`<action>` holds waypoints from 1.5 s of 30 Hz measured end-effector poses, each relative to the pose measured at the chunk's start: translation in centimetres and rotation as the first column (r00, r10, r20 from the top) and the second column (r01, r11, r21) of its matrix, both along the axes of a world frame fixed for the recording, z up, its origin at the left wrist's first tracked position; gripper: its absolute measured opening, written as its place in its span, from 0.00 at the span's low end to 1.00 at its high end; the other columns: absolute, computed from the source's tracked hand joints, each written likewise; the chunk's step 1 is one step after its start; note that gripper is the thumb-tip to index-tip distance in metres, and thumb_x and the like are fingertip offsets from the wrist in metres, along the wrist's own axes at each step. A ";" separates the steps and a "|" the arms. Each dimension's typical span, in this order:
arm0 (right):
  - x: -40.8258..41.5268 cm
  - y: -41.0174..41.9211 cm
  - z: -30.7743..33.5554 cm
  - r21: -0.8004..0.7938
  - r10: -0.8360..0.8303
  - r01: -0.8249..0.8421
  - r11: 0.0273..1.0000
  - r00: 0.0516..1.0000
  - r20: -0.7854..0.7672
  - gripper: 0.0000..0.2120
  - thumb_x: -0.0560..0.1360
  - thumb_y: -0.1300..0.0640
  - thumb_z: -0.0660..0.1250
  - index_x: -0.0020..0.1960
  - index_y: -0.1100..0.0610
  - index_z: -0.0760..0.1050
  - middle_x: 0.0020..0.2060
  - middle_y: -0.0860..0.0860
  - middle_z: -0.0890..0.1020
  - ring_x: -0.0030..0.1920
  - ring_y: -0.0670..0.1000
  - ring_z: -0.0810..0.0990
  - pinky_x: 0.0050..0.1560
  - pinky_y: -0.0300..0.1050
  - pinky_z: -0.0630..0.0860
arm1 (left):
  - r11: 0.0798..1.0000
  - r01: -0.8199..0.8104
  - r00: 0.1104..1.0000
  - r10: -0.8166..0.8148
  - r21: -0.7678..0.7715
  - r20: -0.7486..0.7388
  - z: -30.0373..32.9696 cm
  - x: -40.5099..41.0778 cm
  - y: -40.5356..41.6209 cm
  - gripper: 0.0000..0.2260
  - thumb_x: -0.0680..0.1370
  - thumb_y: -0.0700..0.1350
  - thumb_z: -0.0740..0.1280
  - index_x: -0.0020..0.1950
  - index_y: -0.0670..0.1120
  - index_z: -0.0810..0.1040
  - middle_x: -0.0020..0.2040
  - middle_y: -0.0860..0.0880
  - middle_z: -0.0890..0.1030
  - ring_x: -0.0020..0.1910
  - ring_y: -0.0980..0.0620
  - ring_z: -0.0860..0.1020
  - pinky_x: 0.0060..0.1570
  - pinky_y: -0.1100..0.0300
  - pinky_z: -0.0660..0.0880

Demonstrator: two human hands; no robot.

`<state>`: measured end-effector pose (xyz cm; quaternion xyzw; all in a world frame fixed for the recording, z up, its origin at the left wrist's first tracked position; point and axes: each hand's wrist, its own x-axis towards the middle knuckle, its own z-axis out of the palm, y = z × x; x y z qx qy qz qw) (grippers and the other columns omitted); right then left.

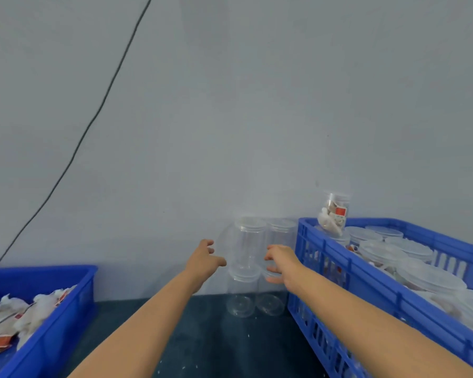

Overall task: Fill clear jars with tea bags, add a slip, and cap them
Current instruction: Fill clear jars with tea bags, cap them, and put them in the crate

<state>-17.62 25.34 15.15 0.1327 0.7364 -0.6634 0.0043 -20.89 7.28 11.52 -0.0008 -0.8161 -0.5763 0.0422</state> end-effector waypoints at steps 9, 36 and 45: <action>-3.7 -1.2 -2.6 0.134 -0.006 0.018 0.991 0.996 -0.087 0.29 0.78 0.67 0.58 0.76 0.56 0.56 0.69 0.57 0.67 0.61 0.56 0.71 0.63 0.53 0.73 | 1.000 0.003 0.997 -0.001 0.025 -0.077 -3.2 -5.3 5.6 0.48 0.68 0.46 0.79 0.78 0.45 0.51 0.75 0.44 0.62 0.73 0.44 0.63 0.71 0.48 0.64; 5.6 -4.1 -0.5 0.050 0.272 -0.270 0.961 0.906 -0.325 0.15 0.80 0.57 0.58 0.65 0.46 0.68 0.59 0.49 0.77 0.60 0.48 0.75 0.61 0.50 0.75 | 0.971 -0.030 0.897 0.130 0.235 -0.421 -2.3 4.4 0.1 0.36 0.65 0.47 0.81 0.64 0.56 0.62 0.62 0.54 0.70 0.64 0.54 0.69 0.59 0.60 0.66; 13.7 -7.3 -3.5 -0.056 0.283 -0.311 0.949 0.917 -0.282 0.20 0.81 0.45 0.57 0.70 0.51 0.63 0.65 0.51 0.71 0.63 0.52 0.72 0.61 0.55 0.76 | 0.941 -0.270 0.861 0.141 -0.203 -0.488 -6.2 15.6 -4.8 0.41 0.60 0.52 0.82 0.69 0.52 0.68 0.60 0.55 0.71 0.60 0.53 0.68 0.59 0.60 0.66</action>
